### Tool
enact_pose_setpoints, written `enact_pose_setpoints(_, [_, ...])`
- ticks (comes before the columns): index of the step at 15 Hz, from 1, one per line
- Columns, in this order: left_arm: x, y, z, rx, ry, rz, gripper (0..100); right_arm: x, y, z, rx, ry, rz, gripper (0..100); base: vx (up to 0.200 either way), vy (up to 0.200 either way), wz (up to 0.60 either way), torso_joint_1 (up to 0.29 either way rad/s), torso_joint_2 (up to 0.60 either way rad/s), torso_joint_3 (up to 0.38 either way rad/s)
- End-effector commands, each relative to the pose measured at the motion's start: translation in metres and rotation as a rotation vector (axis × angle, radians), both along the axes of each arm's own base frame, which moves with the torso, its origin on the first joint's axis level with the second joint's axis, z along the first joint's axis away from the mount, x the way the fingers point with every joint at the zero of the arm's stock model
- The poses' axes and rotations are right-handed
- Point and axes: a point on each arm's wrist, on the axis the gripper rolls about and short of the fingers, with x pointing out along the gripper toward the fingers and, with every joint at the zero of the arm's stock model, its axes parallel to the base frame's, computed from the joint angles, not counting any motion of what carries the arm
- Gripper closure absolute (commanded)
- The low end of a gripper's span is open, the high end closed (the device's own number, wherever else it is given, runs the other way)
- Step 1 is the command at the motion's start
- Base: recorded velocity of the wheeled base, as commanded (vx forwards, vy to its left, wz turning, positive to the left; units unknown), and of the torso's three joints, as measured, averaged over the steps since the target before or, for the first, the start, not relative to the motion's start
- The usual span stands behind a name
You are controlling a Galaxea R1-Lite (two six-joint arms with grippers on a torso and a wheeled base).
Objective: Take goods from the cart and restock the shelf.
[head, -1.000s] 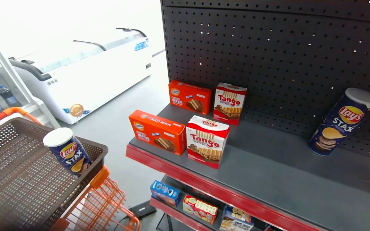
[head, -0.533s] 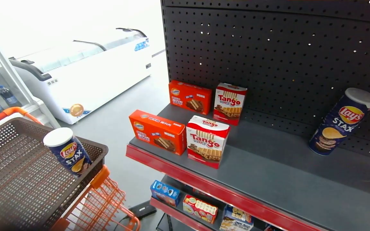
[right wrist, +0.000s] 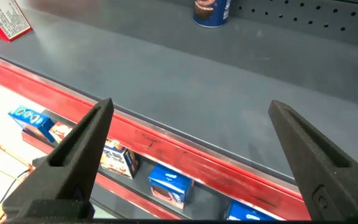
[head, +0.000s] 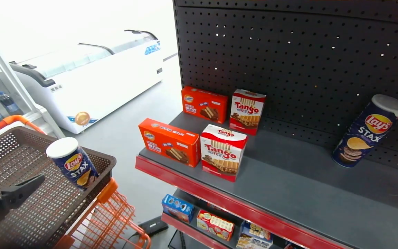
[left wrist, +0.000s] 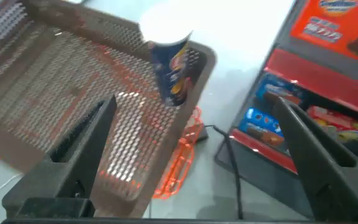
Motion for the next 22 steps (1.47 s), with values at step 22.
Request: enact_pose_setpoints(22, [0.171,0.070,-0.124,0.077,-0.030,0.007,0,0.000,0.000,0.000,0.000,0.000,0.001,0,0.000,0.000,0.00,0.000,0.00,0.000])
